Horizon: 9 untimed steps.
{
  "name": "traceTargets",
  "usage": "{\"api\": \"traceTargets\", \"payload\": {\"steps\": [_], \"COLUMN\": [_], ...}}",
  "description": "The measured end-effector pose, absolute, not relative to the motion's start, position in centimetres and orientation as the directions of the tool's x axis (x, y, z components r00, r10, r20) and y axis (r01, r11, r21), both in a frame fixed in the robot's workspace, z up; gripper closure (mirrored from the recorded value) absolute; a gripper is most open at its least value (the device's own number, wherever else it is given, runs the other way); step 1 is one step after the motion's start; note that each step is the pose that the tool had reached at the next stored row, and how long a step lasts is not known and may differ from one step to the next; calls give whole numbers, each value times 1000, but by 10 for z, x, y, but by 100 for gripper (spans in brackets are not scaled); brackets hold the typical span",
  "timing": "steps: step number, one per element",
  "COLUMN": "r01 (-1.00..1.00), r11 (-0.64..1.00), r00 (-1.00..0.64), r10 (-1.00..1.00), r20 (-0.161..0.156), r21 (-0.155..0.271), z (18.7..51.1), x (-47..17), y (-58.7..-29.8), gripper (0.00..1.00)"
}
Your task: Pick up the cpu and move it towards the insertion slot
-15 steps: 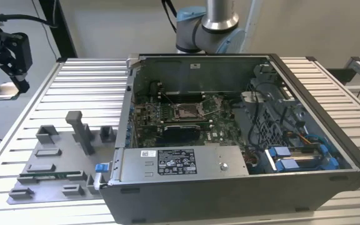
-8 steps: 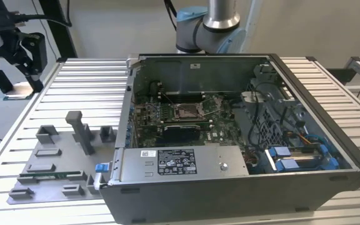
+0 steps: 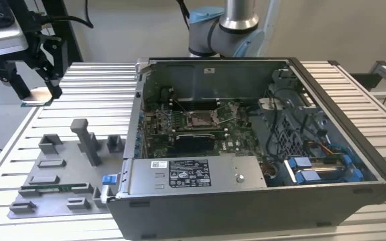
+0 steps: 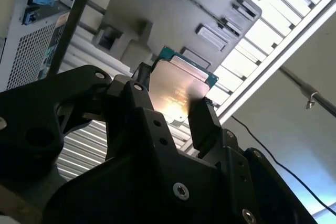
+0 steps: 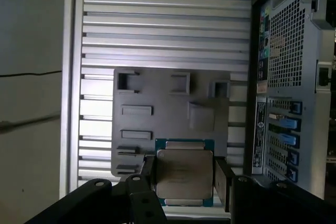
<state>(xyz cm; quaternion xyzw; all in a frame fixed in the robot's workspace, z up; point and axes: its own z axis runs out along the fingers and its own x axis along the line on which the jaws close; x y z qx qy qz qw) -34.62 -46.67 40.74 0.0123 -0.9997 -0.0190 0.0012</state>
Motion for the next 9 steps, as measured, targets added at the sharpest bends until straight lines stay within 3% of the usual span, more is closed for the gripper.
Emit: {"api": "traceTargets", "payload": {"steps": [9], "r01": [-25], "r11": [999], "r00": [-1000], "r10": [-25], "r20": [2], "r21": [38], "z": [408], "x": [-342], "y": [-467], "gripper": [100]}}
